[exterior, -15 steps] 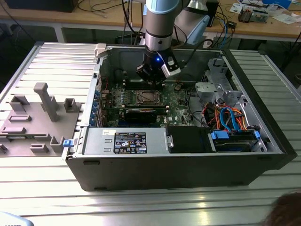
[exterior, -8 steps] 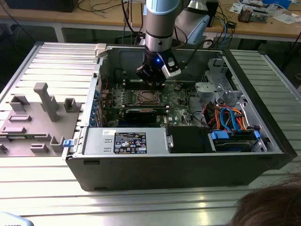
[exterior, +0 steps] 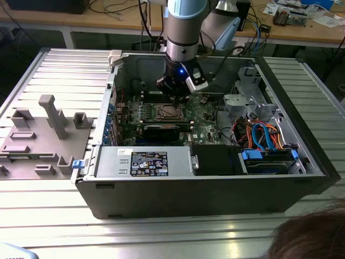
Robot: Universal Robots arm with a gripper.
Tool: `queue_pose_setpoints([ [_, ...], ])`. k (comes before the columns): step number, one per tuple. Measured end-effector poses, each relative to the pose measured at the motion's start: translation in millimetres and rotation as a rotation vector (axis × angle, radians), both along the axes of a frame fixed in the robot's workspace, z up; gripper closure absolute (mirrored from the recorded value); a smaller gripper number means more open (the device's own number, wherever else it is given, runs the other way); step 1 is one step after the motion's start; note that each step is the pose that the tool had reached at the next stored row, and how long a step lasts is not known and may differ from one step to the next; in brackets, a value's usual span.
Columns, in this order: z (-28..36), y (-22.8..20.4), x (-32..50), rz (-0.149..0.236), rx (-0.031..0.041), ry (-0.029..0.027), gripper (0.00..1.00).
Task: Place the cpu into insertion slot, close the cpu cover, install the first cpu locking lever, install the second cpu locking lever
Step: 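Install the first cpu locking lever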
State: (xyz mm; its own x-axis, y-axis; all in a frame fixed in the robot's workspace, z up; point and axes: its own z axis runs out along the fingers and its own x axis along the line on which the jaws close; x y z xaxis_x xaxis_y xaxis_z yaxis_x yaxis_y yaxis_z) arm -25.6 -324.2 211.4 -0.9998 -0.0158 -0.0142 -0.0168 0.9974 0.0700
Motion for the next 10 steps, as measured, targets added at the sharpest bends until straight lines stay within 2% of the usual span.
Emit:
queue_pose_setpoints([
  [8, 0.0, -12.7, 0.0, 0.0, 0.0, -0.0001, 0.89],
  [10, 2.0, -13.0, -0.1, 0.0, -0.0001, 0.0, 0.89],
])
